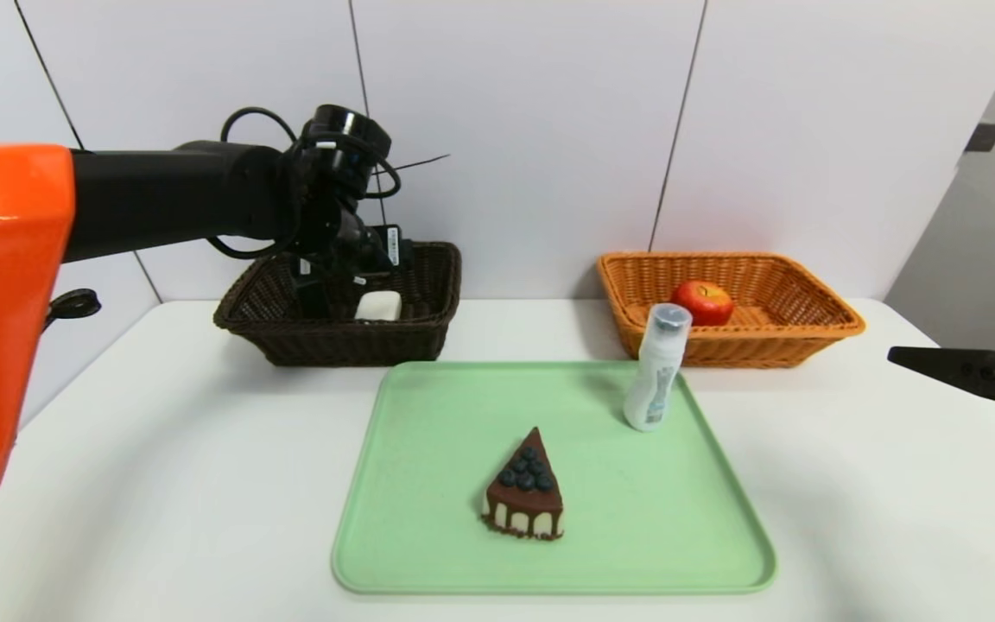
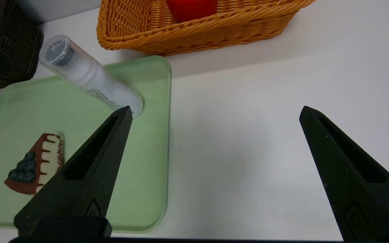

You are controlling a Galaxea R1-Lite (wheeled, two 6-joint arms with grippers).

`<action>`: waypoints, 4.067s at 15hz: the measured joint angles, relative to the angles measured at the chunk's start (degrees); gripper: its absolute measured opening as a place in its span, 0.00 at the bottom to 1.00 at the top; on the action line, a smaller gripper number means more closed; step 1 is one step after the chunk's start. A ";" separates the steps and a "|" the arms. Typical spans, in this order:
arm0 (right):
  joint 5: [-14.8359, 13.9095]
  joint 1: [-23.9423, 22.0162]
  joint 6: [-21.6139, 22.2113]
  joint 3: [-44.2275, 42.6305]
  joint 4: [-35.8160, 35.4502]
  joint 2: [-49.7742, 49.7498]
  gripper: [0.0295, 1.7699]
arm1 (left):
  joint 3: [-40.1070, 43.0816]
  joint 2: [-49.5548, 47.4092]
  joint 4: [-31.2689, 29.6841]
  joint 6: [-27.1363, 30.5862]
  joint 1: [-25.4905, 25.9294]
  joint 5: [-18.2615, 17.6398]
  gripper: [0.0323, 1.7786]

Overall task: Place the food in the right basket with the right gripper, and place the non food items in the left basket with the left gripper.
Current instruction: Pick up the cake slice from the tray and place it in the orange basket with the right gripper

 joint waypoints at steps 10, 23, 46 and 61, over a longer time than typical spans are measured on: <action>-0.50 1.12 -5.30 -1.88 3.47 2.21 0.97 | 1.46 -9.67 17.35 -8.08 -15.04 -4.74 0.95; 1.51 18.32 11.96 -33.50 39.70 8.59 0.97 | 4.44 -15.04 34.82 -16.60 -28.25 -2.04 0.95; -14.24 53.52 31.66 -64.37 50.14 51.93 0.97 | 37.77 -56.04 27.76 -3.75 -3.30 -1.34 0.95; -16.34 50.96 35.80 -69.58 53.32 62.95 0.60 | 40.14 -58.41 27.26 -2.84 -3.27 -1.35 0.95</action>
